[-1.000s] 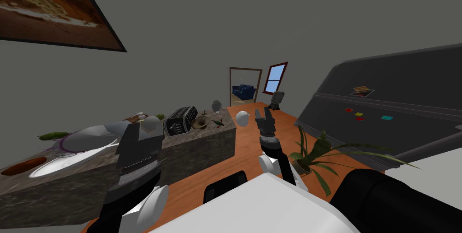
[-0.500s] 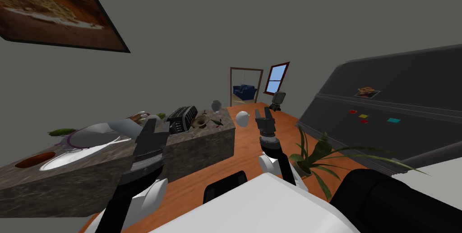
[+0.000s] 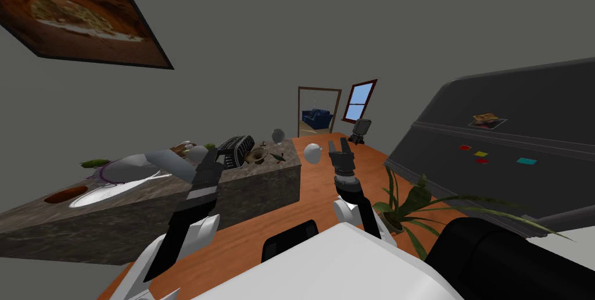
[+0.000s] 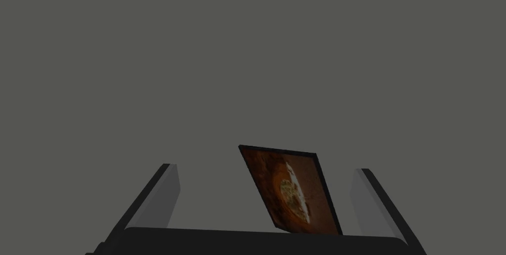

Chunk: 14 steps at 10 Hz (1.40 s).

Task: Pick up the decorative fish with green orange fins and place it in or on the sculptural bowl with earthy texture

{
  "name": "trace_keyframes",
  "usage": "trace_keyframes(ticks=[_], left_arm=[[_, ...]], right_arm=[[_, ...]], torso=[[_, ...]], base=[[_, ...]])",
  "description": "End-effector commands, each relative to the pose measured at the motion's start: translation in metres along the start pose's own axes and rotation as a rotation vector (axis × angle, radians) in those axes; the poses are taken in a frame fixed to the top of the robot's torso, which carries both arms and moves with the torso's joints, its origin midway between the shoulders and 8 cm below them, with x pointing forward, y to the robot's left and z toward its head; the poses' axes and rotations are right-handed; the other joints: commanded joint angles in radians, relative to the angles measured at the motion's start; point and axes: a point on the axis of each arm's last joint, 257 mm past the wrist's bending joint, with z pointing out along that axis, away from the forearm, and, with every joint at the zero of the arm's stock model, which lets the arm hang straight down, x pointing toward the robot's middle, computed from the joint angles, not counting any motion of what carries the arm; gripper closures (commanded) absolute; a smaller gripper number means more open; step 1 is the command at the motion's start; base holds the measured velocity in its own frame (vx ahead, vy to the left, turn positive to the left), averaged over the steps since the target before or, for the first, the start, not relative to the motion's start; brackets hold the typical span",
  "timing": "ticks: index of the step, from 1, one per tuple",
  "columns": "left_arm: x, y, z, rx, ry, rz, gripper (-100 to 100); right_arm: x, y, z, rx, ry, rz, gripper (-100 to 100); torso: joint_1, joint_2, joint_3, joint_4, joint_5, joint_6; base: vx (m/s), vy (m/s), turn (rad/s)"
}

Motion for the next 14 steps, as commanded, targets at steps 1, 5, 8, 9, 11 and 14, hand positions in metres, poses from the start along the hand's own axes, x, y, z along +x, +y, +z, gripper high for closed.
trace_keyframes(ticks=[1, 5, 8, 9, 11, 14], left_arm=[[-0.003, 0.022, 0.010, -0.051, 0.004, 0.030, -100], [-0.005, 0.063, 0.037, -0.144, 0.001, 0.078, -100], [-0.004, 0.083, 0.048, -0.192, 0.000, 0.089, -100], [-0.005, 0.097, 0.054, -0.232, -0.002, 0.106, -100], [-0.004, 0.114, 0.064, -0.274, -0.003, 0.118, -100], [-0.003, 0.141, 0.077, -0.358, -0.005, 0.147, -100]], right_arm=[[0.000, 0.000, 0.000, 0.000, 0.000, 0.000, 0], [0.000, 0.000, 0.000, 0.000, 0.000, 0.000, 0], [0.000, 0.000, 0.000, 0.000, 0.000, 0.000, 0], [0.000, 0.000, 0.000, 0.000, 0.000, 0.000, 0], [0.000, 0.000, 0.000, 0.000, 0.000, 0.000, 0], [0.000, 0.000, 0.000, 0.000, 0.000, 0.000, 0]], torso=[[0.000, 0.000, 0.000, 0.000, 0.000, 0.000], [0.001, 0.000, 0.000, 0.000, 0.000, 0.000], [0.002, -0.001, 0.000, 0.000, 0.000, 0.000], [0.002, -0.001, 0.000, 0.000, 0.000, 0.000], [-0.001, -0.001, -0.001, 0.000, 0.000, 0.000], [0.002, -0.002, -0.001, 0.000, 0.000, 0.000]], base=[[-0.016, -0.105, 0.090], [-0.015, -0.082, 0.075], [-0.011, -0.073, 0.043], [-0.005, -0.082, 0.083], [-0.008, -0.107, 0.095], [-0.003, -0.074, 0.082]])
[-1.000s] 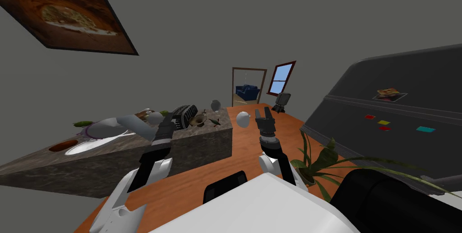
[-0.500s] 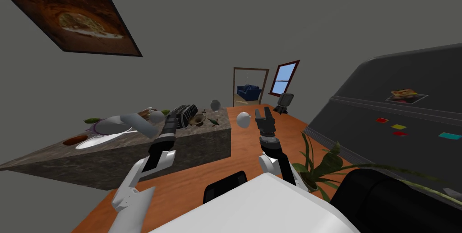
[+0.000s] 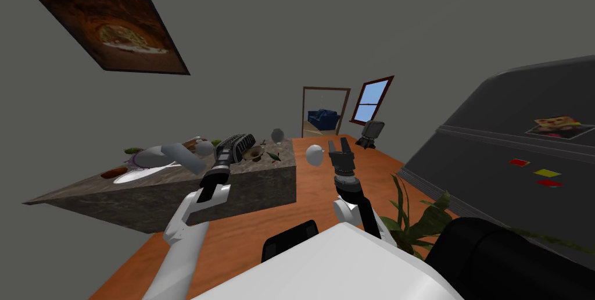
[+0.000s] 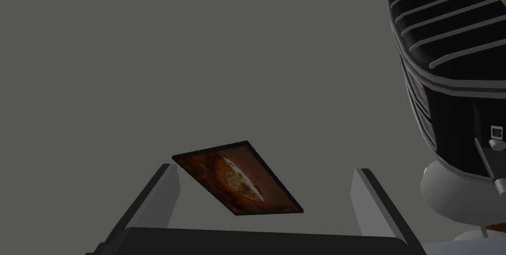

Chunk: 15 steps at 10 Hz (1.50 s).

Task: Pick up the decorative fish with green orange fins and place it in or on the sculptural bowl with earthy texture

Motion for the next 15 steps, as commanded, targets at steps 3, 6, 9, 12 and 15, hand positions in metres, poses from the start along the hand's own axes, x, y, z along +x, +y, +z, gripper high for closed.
trace_keyframes(ticks=[3, 6, 9, 12, 15], left_arm=[[0.008, 0.018, 0.018, -0.075, 0.005, 0.019, -100], [0.016, 0.034, 0.037, -0.156, 0.009, 0.047, -100], [0.027, 0.050, 0.047, -0.217, 0.023, 0.059, -100], [0.040, 0.062, 0.062, -0.296, 0.035, 0.089, -100], [0.052, 0.077, 0.067, -0.357, 0.055, 0.107, -100]], right_arm=[[0.000, 0.000, 0.000, 0.000, 0.000, 0.000, 0], [0.000, 0.000, 0.000, 0.000, 0.000, 0.000, 0], [0.000, 0.000, 0.000, 0.000, 0.000, 0.000, 0], [0.000, 0.000, 0.000, 0.000, 0.000, 0.000, 0], [0.000, 0.000, 0.000, 0.000, 0.000, 0.000, 0]], torso=[[-0.001, 0.000, 0.000, 0.000, 0.000, 0.000], [0.000, -0.001, 0.000, 0.000, 0.000, 0.000], [-0.002, -0.001, -0.001, 0.000, 0.000, 0.000], [0.000, 0.000, 0.000, 0.000, 0.000, 0.000], [0.000, -0.001, -0.001, 0.000, 0.000, 0.000]], base=[[-0.003, -0.081, 0.057], [0.002, -0.080, 0.085], [0.005, -0.090, 0.073], [-0.006, -0.089, 0.088], [0.002, -0.080, 0.081]])
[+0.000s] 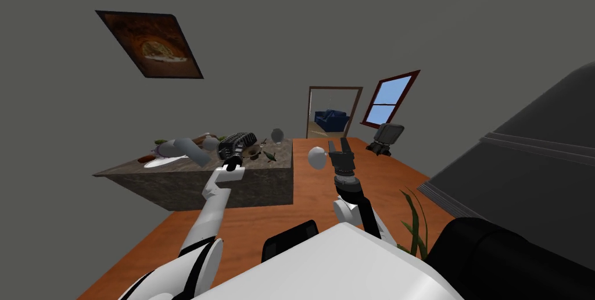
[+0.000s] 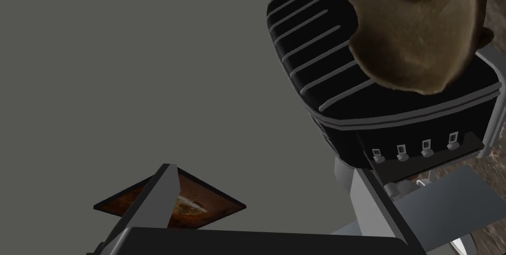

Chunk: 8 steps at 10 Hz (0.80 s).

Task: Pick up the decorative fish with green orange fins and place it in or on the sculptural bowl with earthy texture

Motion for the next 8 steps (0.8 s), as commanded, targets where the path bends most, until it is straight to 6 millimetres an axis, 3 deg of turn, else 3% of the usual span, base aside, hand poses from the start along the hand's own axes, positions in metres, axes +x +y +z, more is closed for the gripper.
trace_keyframes(ticks=[1, 5, 6, 8], left_arm=[[0.008, 0.001, 0.009, -0.043, 0.009, 0.020, -100], [0.029, 0.016, 0.019, -0.141, 0.039, 0.064, -100], [0.035, 0.011, 0.022, -0.158, 0.045, 0.082, -100], [0.047, 0.023, 0.024, -0.218, 0.064, 0.107, -100]], right_arm=[[0.000, 0.000, 0.000, 0.000, 0.000, 0.000, 0], [0.000, 0.000, 0.000, 0.000, 0.000, 0.000, 0], [0.000, 0.000, 0.000, 0.000, 0.000, 0.000, 0], [0.000, 0.000, 0.000, 0.000, 0.000, 0.000, 0]], torso=[[0.000, 0.000, 0.000, 0.000, 0.000, 0.000], [0.000, 0.000, 0.000, 0.000, 0.000, 0.000], [0.000, -0.001, 0.000, 0.000, 0.000, 0.000], [-0.002, -0.001, -0.001, 0.000, 0.000, 0.000]], base=[[-0.005, -0.099, 0.108], [0.006, -0.087, 0.084], [0.011, -0.116, 0.172], [0.011, -0.108, 0.054]])
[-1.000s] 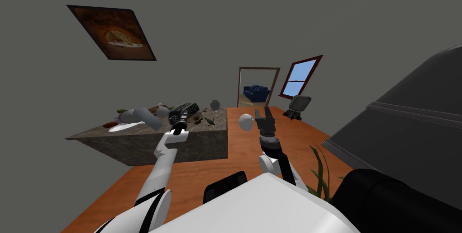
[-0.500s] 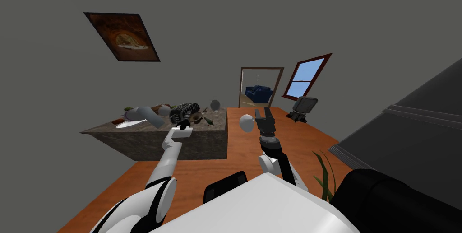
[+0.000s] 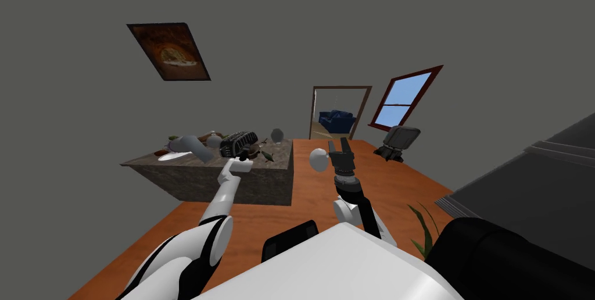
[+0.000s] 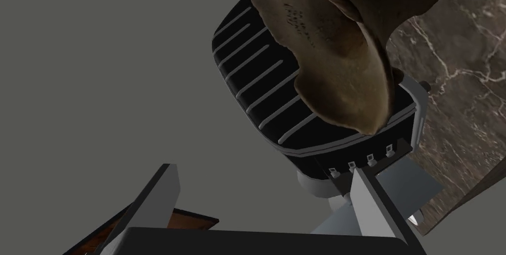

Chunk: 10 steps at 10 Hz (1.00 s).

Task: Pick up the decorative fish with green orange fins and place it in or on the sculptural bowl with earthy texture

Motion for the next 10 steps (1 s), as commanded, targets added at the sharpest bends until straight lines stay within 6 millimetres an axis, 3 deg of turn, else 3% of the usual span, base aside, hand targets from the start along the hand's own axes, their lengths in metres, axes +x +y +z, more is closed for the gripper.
trace_keyframes(ticks=[1, 5, 10], left_arm=[[0.006, 0.006, 0.002, -0.030, 0.010, 0.014, -100], [0.038, 0.014, 0.004, -0.132, 0.054, 0.076, -100], [0.108, 0.022, -0.013, -0.231, 0.152, 0.137, -100]], right_arm=[[0.000, 0.000, 0.000, 0.000, 0.000, 0.000, 0], [0.000, 0.000, 0.000, 0.000, 0.000, 0.000, 0], [0.000, 0.000, 0.000, 0.000, 0.000, 0.000, 0]], torso=[[0.000, 0.000, 0.000, 0.000, 0.000, 0.000], [0.001, 0.000, 0.000, 0.000, 0.000, 0.000], [0.001, 0.000, 0.000, 0.000, 0.000, 0.000]], base=[[0.004, -0.074, 0.050], [0.008, -0.091, 0.080], [0.015, -0.089, 0.072]])
